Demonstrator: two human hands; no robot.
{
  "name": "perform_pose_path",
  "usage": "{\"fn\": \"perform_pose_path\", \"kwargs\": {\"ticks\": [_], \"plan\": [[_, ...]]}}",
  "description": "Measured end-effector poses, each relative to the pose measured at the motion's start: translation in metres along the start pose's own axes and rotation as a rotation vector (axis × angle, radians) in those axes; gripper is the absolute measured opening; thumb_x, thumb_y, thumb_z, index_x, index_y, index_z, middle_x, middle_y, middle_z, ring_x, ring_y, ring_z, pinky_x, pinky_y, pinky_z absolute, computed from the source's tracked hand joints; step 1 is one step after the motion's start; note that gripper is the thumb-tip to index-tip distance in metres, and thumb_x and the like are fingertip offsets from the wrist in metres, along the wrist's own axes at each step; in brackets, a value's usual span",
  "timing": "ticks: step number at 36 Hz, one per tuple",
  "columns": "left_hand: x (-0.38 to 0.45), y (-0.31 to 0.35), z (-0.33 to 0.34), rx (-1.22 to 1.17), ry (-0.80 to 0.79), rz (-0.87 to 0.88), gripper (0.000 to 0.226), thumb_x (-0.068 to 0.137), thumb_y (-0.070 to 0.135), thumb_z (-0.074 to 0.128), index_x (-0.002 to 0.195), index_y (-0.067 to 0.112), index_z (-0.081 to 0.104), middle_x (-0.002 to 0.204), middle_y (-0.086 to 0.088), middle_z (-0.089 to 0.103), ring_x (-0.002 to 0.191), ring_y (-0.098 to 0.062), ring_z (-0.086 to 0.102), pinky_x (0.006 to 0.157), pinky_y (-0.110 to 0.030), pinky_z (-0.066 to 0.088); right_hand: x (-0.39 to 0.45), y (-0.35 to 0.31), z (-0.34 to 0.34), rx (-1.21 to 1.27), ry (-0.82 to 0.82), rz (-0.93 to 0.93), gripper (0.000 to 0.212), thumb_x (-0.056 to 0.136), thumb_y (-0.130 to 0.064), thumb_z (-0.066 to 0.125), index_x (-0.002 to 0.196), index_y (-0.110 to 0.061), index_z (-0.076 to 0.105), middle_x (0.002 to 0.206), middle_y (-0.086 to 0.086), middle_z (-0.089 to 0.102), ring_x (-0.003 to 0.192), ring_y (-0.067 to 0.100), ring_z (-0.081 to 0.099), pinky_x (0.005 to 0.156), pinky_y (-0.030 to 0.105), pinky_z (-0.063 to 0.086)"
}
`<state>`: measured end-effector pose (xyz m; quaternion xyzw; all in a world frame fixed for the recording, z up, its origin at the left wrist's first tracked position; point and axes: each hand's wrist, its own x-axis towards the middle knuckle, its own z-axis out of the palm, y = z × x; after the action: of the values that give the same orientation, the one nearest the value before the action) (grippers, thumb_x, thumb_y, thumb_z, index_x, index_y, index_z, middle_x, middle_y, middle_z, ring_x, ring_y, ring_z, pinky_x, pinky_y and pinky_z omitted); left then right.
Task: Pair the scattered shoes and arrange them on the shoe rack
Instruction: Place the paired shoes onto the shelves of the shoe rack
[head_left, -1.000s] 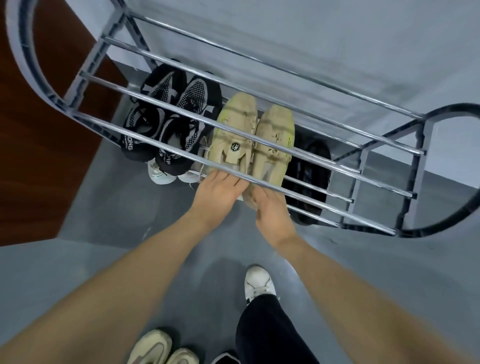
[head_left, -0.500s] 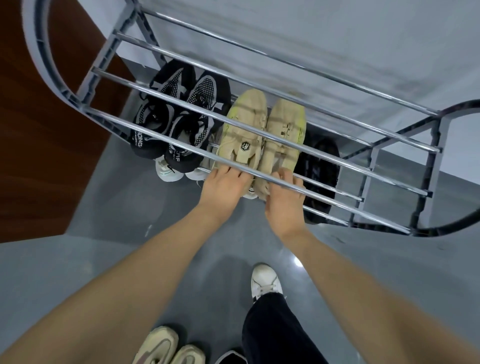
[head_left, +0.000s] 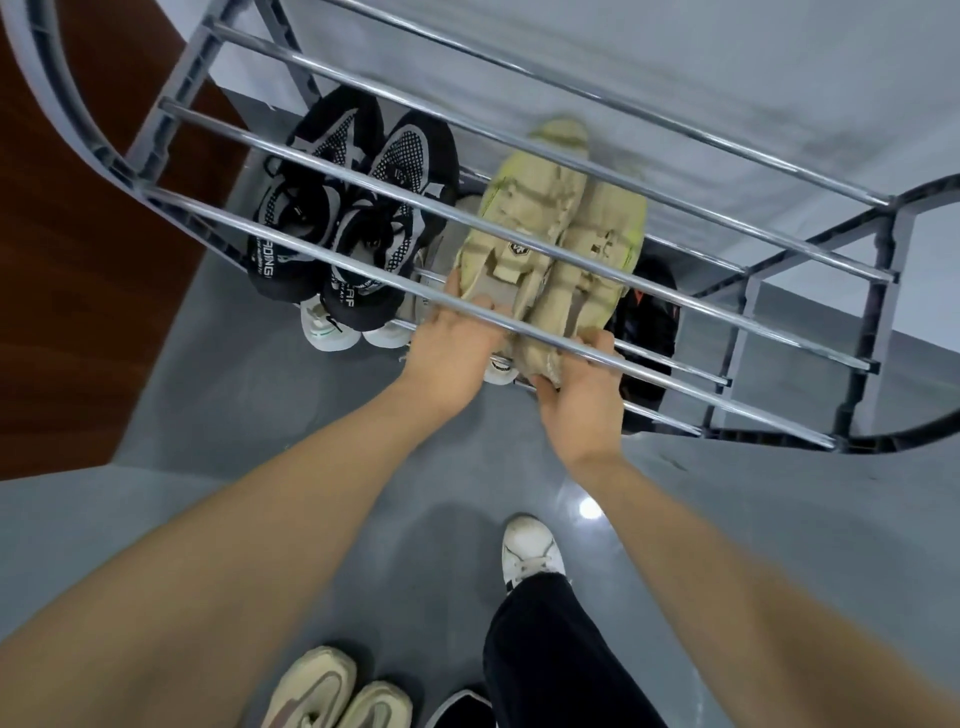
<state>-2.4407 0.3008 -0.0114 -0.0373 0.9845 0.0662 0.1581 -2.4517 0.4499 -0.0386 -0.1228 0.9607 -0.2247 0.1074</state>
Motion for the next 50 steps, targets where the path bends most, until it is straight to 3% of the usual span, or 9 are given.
{"fn": "perform_pose_path", "kwargs": {"ticks": [9, 13, 17, 23, 28, 32, 36, 41, 50], "plan": [[0.002, -0.011, 0.003, 0.105, -0.073, -0.124, 0.030, 0.091, 0.007, 0.053, 0.121, 0.013, 0.050, 0.117, -0.007, 0.054, 0.107, -0.031, 0.055, 0.076, -0.034, 0.045, 0.010, -0.018, 0.008, -0.056, -0.002, -0.037, 0.031, 0.082, -0.008, 0.065, 0.110, -0.004, 0.054, 0.139, 0.014, 0.037, 0.118, 0.036, 0.044, 0.066, 0.041, 0.052], [0.005, -0.006, -0.004, 0.265, -0.070, -0.132, 0.033, 0.048, 0.023, 0.086, 0.075, 0.024, 0.068, 0.069, 0.005, 0.063, 0.061, -0.016, 0.063, 0.051, -0.020, 0.045, 0.011, -0.016, 0.010, -0.056, 0.012, -0.046, 0.034, 0.079, -0.006, 0.066, 0.111, -0.003, 0.056, 0.137, 0.016, 0.039, 0.115, 0.038, 0.046, 0.070, 0.041, 0.052], [0.005, 0.005, 0.013, 0.228, -0.105, -0.097, 0.026, 0.074, 0.012, 0.069, 0.096, 0.025, 0.066, 0.087, 0.003, 0.065, 0.079, -0.019, 0.064, 0.065, -0.025, 0.050, 0.010, -0.013, 0.007, -0.031, 0.042, -0.051, 0.031, 0.073, -0.002, 0.070, 0.100, -0.001, 0.055, 0.127, 0.020, 0.045, 0.102, 0.041, 0.054, 0.066, 0.041, 0.053], [-0.001, 0.005, 0.013, 0.285, -0.077, -0.146, 0.034, 0.029, 0.021, 0.084, 0.056, 0.026, 0.063, 0.051, 0.007, 0.053, 0.047, -0.013, 0.052, 0.045, -0.018, 0.040, 0.007, -0.013, 0.007, -0.022, 0.054, -0.055, 0.031, 0.070, -0.001, 0.074, 0.095, 0.000, 0.055, 0.119, 0.021, 0.048, 0.091, 0.041, 0.057, 0.060, 0.034, 0.049], [0.006, 0.006, 0.028, 0.370, -0.038, -0.149, 0.032, 0.029, 0.016, 0.083, 0.049, 0.024, 0.060, 0.044, 0.006, 0.049, 0.041, -0.013, 0.048, 0.044, -0.018, 0.025, 0.009, -0.009, 0.010, -0.033, 0.002, -0.023, 0.033, 0.076, -0.001, 0.067, 0.106, 0.001, 0.055, 0.133, 0.018, 0.043, 0.108, 0.041, 0.051, 0.077, 0.042, 0.052], [0.014, 0.006, 0.029, 0.303, 0.103, -0.113, 0.036, 0.060, 0.019, 0.077, 0.094, 0.022, 0.063, 0.084, -0.001, 0.063, 0.073, -0.022, 0.063, 0.060, -0.025, 0.048, 0.014, -0.008, 0.015, 0.019, -0.059, -0.046, 0.023, 0.084, -0.001, 0.061, 0.106, -0.001, 0.053, 0.149, 0.008, 0.032, 0.140, 0.035, 0.024, 0.098, 0.039, 0.041], [0.018, 0.002, 0.027, 0.148, 0.073, -0.082, 0.071, 0.088, 0.007, 0.055, 0.145, 0.023, 0.016, 0.149, -0.006, 0.025, 0.132, -0.046, 0.031, 0.102, -0.051, 0.038, 0.016, -0.009, 0.018, 0.027, -0.048, -0.097, 0.029, 0.084, 0.000, 0.059, 0.112, -0.004, 0.055, 0.137, 0.008, 0.046, 0.139, 0.031, 0.027, 0.102, 0.034, 0.036], [0.022, -0.007, 0.028, 0.073, -0.004, -0.106, 0.069, 0.088, 0.010, 0.056, 0.144, 0.029, 0.021, 0.143, -0.004, 0.035, 0.140, -0.045, 0.014, 0.109, -0.054, 0.030, 0.017, -0.012, 0.021, 0.055, -0.022, -0.107, 0.026, 0.080, 0.001, 0.057, 0.105, -0.007, 0.061, 0.123, 0.006, 0.056, 0.132, 0.034, 0.035, 0.079, 0.036, 0.051], [0.021, -0.004, 0.030, 0.024, 0.029, -0.130, 0.061, 0.093, 0.011, 0.051, 0.146, 0.025, 0.024, 0.147, -0.007, 0.031, 0.138, -0.045, 0.016, 0.109, -0.053, 0.031, 0.017, -0.016, 0.014, -0.184, -0.169, -0.099, 0.043, 0.087, -0.009, 0.057, 0.128, -0.019, 0.050, 0.134, 0.000, 0.047, 0.138, 0.039, 0.022, 0.077, 0.043, 0.055]]}}
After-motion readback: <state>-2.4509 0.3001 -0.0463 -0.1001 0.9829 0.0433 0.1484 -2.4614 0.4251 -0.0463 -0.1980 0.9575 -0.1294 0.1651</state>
